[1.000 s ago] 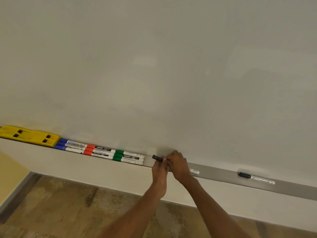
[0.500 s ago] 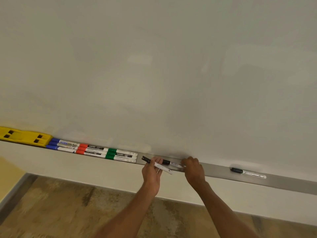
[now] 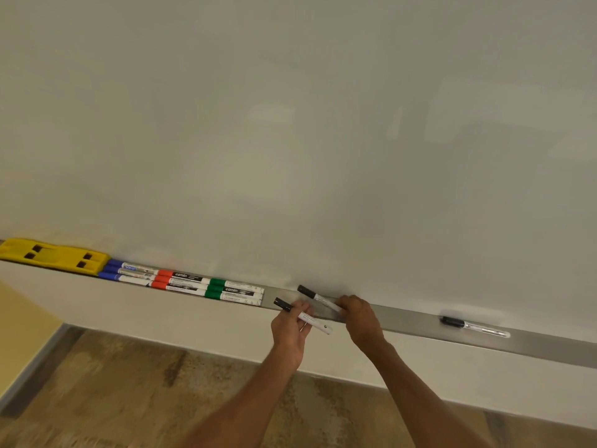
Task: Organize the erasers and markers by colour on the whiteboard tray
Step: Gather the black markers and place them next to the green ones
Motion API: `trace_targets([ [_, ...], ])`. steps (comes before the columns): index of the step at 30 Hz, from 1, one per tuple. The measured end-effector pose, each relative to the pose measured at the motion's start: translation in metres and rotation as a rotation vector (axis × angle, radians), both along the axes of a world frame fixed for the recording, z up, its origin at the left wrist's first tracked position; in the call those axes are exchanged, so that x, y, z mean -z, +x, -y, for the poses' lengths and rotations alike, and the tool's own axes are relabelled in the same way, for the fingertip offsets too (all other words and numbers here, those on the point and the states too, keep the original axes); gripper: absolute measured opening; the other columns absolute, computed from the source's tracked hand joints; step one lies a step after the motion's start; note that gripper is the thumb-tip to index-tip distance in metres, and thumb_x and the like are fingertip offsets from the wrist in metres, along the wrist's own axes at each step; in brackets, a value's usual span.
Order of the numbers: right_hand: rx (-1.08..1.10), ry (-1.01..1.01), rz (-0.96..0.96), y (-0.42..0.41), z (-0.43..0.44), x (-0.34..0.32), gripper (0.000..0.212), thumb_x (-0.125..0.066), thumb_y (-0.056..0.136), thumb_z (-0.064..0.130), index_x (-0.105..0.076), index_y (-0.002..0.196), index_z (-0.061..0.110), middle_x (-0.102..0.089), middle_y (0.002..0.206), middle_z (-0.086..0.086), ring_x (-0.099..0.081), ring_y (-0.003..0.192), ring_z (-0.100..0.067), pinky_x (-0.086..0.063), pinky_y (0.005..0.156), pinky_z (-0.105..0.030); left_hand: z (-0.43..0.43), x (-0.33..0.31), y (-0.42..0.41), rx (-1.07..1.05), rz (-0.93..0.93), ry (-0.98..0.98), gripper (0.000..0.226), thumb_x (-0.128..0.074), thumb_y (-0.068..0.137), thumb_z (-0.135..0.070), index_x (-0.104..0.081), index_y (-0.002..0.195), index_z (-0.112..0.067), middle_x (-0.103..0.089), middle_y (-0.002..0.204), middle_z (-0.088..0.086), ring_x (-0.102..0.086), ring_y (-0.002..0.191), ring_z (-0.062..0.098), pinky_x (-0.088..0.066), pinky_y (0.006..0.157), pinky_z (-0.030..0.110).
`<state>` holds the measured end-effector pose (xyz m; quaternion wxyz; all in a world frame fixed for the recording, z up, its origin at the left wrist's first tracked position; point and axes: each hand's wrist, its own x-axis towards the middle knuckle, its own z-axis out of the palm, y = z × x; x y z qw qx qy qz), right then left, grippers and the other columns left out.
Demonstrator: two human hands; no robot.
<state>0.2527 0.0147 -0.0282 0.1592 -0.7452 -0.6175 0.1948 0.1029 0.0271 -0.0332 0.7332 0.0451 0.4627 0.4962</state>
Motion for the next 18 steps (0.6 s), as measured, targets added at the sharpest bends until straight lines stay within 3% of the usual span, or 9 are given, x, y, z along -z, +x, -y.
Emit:
trace_targets([
  [7,-0.094,0.012,-0.108,0.003,0.006,-0.007,0.029,-0.05,0.086,0.005,-0.069,0.103,0.018,-0.07,0.097,-0.007,-0.061,0.084,-0.018,-0.04,0.069,-0.021,0.006,-0.004,0.027,0.065,-0.041,0.034,0.028,-0.054,0.089,0.002,-0.058,0.116,0.004,-0.063,0.107,0.02,-0.064,0.094,0.03,-0.053,0.077,0.036],
  [12,-0.097,0.033,-0.165,0.012,0.014,-0.012,0.025,-0.051,0.09,0.012,-0.07,0.104,0.019,-0.071,0.094,-0.006,-0.061,0.079,-0.019,-0.049,0.072,-0.031,0.01,-0.005,0.041,0.081,-0.047,0.047,0.019,-0.056,0.088,0.003,-0.061,0.106,0.0,-0.065,0.098,0.018,-0.064,0.091,0.03,-0.053,0.075,0.035],
  [15,-0.114,0.048,-0.17,0.018,0.019,-0.012,0.023,-0.051,0.091,0.012,-0.071,0.102,0.016,-0.072,0.094,-0.008,-0.061,0.079,-0.021,-0.047,0.073,-0.031,0.011,-0.008,0.048,0.097,-0.056,0.075,0.009,-0.057,0.088,0.002,-0.063,0.093,-0.002,-0.066,0.089,0.016,-0.063,0.088,0.029,-0.052,0.072,0.035],
  [18,-0.134,0.075,-0.161,0.023,0.024,-0.014,0.023,-0.05,0.091,0.011,-0.071,0.101,0.015,-0.071,0.091,-0.01,-0.059,0.075,-0.02,-0.046,0.071,-0.031,0.013,-0.007,0.056,0.096,-0.049,0.09,0.007,-0.058,0.088,0.0,-0.061,0.094,-0.002,-0.066,0.089,0.016,-0.064,0.085,0.027,-0.053,0.073,0.036],
])
